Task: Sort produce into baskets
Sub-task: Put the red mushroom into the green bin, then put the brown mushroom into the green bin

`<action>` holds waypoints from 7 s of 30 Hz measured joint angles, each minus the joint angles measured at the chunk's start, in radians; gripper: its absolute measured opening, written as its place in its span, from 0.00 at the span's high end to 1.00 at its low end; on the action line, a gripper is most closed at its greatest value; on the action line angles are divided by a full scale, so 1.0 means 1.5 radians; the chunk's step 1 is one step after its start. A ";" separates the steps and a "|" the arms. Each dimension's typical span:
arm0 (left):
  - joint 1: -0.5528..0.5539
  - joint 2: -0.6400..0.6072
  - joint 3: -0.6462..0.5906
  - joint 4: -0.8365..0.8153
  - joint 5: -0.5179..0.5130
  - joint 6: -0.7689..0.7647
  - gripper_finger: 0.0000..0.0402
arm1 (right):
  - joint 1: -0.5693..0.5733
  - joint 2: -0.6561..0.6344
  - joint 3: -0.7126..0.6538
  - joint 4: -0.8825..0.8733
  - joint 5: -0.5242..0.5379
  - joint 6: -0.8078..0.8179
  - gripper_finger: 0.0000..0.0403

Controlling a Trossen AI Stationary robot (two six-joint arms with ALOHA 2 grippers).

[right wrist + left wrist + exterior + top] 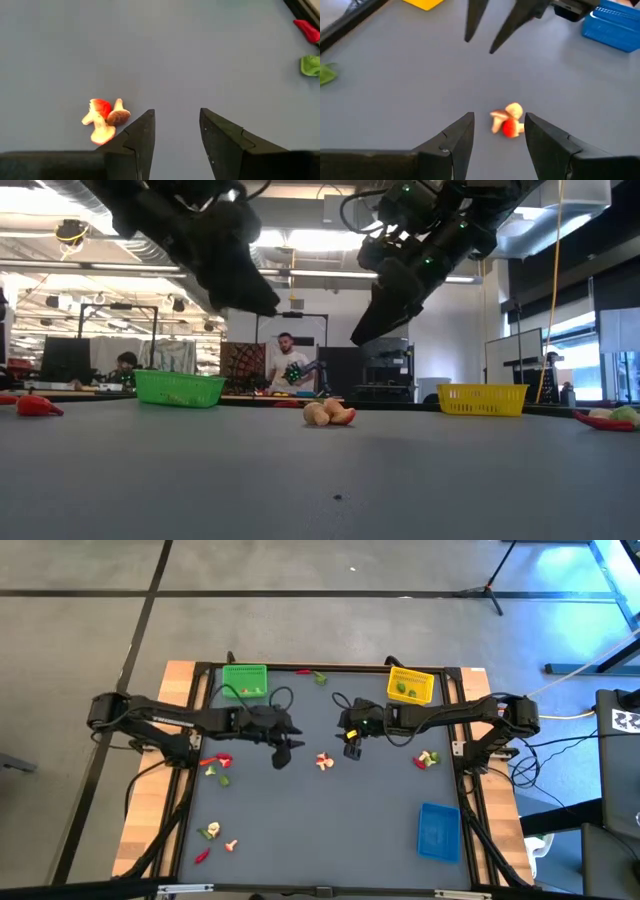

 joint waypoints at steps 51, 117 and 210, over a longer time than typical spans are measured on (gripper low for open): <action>-0.061 0.323 0.003 0.255 -0.064 0.054 0.99 | 0.000 0.000 0.000 -0.002 -0.012 -0.001 0.61; 0.516 -0.131 -0.076 -0.178 -0.102 0.169 0.98 | 0.000 0.001 0.000 0.001 -0.012 -0.001 0.61; 0.034 -0.042 -0.075 0.107 -0.018 0.101 0.63 | 0.153 -0.188 -0.056 -0.766 0.082 0.541 0.61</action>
